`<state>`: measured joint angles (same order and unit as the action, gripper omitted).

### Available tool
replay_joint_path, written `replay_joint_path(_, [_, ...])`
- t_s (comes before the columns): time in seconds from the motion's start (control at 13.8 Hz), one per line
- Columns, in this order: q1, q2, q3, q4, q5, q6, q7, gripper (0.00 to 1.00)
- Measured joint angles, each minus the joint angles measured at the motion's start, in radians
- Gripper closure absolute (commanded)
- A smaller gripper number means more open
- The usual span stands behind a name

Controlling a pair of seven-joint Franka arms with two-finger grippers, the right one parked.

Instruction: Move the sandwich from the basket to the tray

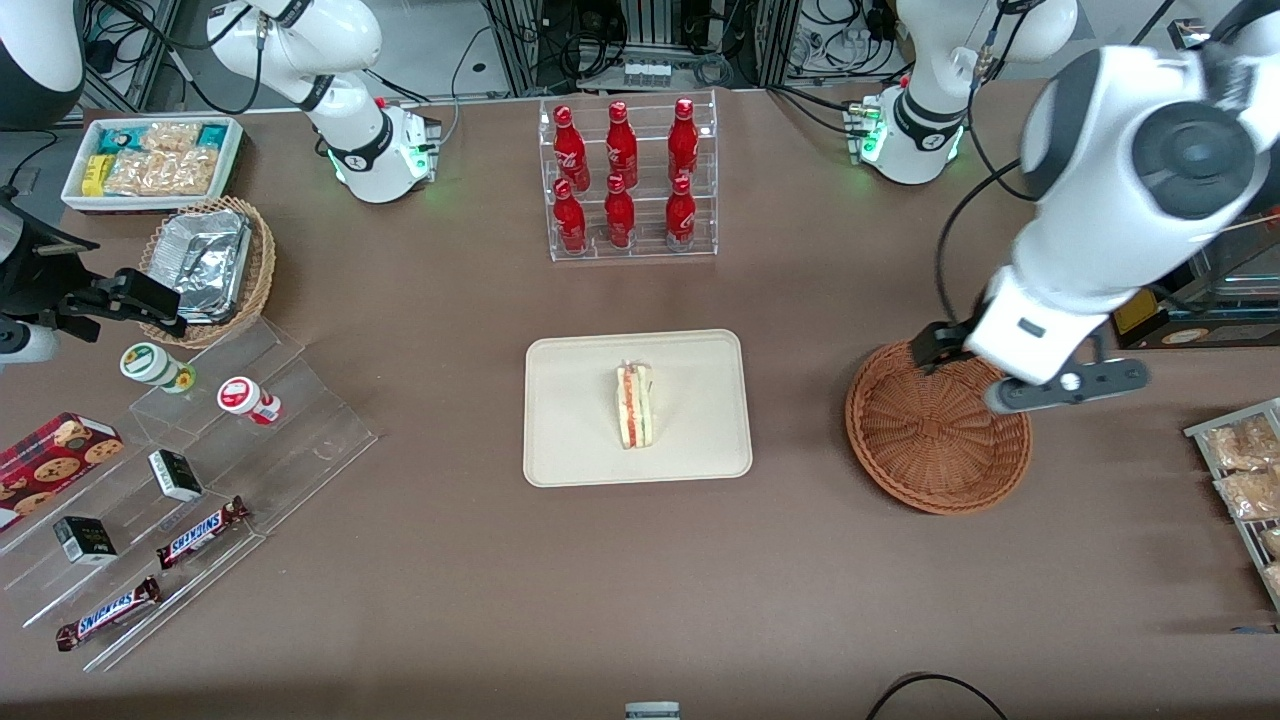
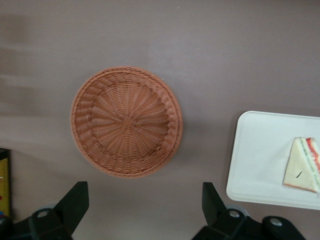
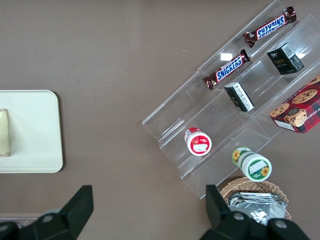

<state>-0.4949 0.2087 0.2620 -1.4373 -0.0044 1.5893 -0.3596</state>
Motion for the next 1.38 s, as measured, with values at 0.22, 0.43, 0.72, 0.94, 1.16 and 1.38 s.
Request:
replay_joint_path(0.22, [0.000,-0.050,0.050,-0.002,0.000,-0.056,0.083,0.00])
replay_joint_path(0.43, [0.026,-0.087,0.064,-0.013,0.000,-0.073,0.143,0.00])
replay_joint_path(0.72, [0.223,-0.124,-0.077,-0.035,0.000,-0.095,0.249,0.00])
replay_joint_path(0.94, [0.449,-0.201,-0.293,-0.114,0.000,-0.093,0.266,0.00])
replay_joint_path(1.16, [0.498,-0.264,-0.348,-0.178,0.000,-0.089,0.266,0.00])
replay_joint_path(1.38, [0.498,-0.270,-0.349,-0.182,0.000,-0.085,0.266,0.00])
